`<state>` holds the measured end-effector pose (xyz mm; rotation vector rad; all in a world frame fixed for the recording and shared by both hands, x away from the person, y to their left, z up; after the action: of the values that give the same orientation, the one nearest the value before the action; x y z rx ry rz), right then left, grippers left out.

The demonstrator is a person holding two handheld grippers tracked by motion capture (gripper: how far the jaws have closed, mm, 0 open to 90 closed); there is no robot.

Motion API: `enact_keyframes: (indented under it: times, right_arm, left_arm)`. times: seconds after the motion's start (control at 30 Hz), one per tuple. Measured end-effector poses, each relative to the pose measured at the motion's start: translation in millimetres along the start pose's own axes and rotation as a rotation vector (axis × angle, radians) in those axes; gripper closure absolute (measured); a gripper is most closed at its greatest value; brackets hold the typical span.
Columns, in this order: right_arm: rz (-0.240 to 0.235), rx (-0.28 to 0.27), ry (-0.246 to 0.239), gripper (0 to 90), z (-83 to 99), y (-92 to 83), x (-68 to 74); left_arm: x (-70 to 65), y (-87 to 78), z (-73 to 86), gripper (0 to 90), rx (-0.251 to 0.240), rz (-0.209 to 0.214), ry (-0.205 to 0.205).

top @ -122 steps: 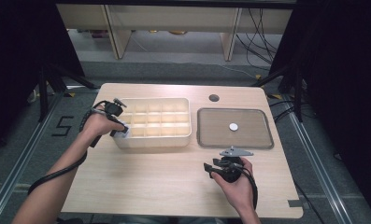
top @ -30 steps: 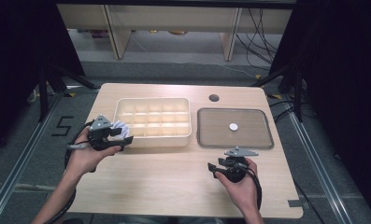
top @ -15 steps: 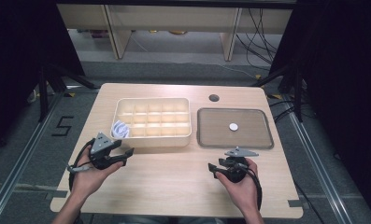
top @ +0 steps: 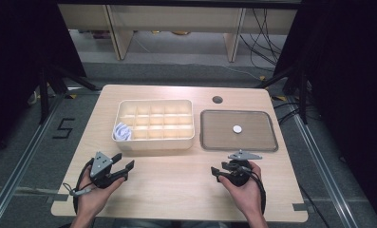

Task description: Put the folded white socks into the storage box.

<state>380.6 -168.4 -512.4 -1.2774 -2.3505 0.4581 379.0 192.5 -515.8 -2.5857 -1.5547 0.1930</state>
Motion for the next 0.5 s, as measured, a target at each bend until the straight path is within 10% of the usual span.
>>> enact_keyframes:
  times: [0.5]
  right_arm:
    - [-0.006,0.019,0.013,49.0,6.3,4.0,1.0]
  left_arm:
    - [2.3,0.8,11.6,42.1,-0.011,-0.012,-0.022]
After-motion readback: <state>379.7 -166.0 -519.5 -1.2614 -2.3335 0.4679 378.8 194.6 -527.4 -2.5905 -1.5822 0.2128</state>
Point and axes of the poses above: each handheld gripper's, and its own axes: y roughly forward along the jaws, z roughly out of its underside, x roughly to its left, the point moved 6 cm from there along y, roughly forward along the jaws, and after that the axes turned 14 degrees about -x, right-handed, at the moved point
